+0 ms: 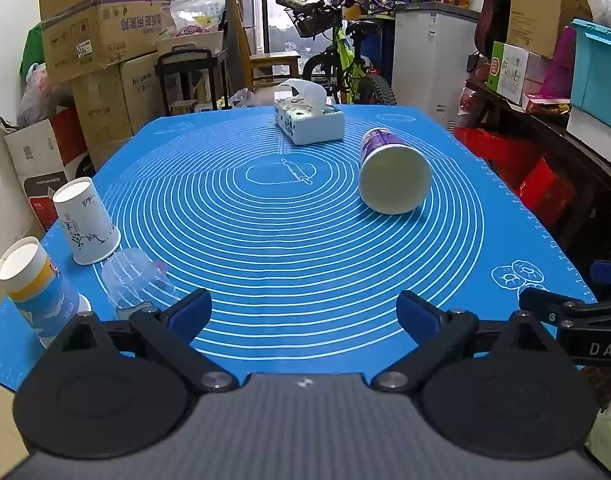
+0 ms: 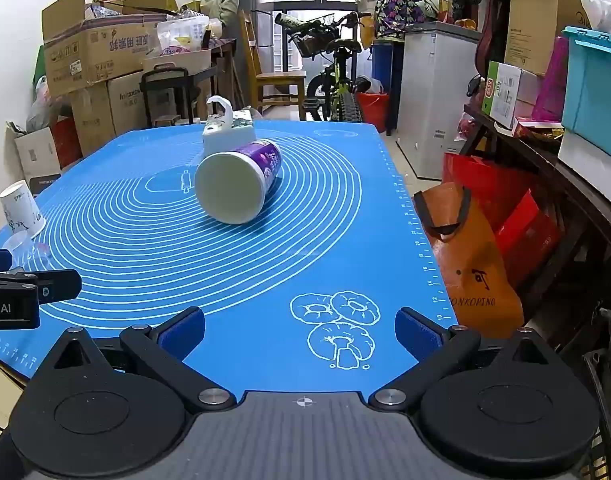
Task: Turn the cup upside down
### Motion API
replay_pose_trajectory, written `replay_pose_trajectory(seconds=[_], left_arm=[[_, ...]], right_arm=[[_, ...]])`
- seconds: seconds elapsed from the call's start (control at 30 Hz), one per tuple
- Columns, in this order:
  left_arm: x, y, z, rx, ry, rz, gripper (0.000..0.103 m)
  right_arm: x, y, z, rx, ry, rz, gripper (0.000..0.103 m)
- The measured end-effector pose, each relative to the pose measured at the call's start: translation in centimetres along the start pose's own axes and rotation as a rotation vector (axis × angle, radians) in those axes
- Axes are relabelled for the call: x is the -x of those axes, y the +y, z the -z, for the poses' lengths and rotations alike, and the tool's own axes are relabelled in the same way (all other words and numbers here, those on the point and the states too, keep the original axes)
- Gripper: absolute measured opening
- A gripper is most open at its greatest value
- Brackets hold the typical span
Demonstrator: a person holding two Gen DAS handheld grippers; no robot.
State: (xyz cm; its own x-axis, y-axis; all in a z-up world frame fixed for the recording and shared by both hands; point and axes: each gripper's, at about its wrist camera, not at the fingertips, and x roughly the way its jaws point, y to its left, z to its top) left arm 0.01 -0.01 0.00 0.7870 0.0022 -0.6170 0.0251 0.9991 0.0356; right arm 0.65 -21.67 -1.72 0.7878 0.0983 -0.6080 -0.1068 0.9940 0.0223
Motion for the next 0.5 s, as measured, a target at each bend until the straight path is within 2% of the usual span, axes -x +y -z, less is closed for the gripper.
replay_pose_trajectory(seconds=[0.5], left_arm=[[0.06, 0.52, -0.14, -0.003, -0.002, -0.005, 0.098]], right_arm=[[-0.03, -0.27, 0.00, -0.003, -0.001, -0.002, 0.101]])
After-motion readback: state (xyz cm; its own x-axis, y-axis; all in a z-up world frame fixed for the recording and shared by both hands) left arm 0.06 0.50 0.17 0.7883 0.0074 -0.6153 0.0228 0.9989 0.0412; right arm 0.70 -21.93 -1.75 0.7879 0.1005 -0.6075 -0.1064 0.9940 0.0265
